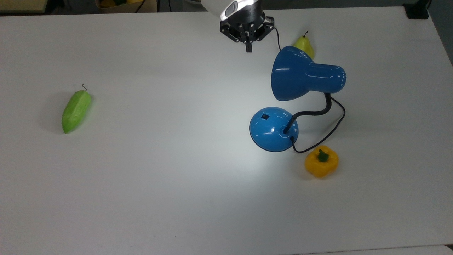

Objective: Turn off lamp
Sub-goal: 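Lower the gripper onto the switch on the blue lamp base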

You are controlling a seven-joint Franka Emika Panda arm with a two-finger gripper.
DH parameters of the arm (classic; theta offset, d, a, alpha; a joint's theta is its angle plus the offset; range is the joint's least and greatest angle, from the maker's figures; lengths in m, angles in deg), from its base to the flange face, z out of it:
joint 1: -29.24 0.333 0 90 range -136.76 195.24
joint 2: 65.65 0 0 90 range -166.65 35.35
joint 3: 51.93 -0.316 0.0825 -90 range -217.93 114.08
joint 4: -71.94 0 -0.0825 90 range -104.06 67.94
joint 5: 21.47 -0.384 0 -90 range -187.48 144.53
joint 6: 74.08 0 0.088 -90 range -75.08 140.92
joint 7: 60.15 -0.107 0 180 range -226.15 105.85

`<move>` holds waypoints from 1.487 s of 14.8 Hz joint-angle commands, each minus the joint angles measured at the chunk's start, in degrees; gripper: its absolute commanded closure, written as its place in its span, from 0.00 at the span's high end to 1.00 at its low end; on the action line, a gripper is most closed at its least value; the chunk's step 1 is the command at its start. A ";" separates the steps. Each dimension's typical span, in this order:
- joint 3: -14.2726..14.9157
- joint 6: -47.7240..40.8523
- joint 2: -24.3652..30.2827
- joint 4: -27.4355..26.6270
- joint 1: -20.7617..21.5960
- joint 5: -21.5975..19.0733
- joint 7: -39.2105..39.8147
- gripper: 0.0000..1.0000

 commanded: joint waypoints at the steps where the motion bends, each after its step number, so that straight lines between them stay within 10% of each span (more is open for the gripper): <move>1: -0.33 10.28 -2.31 -3.20 0.03 -0.49 -7.41 0.00; 22: -6.39 46.70 -15.15 -7.78 0.29 -8.05 -20.44 0.00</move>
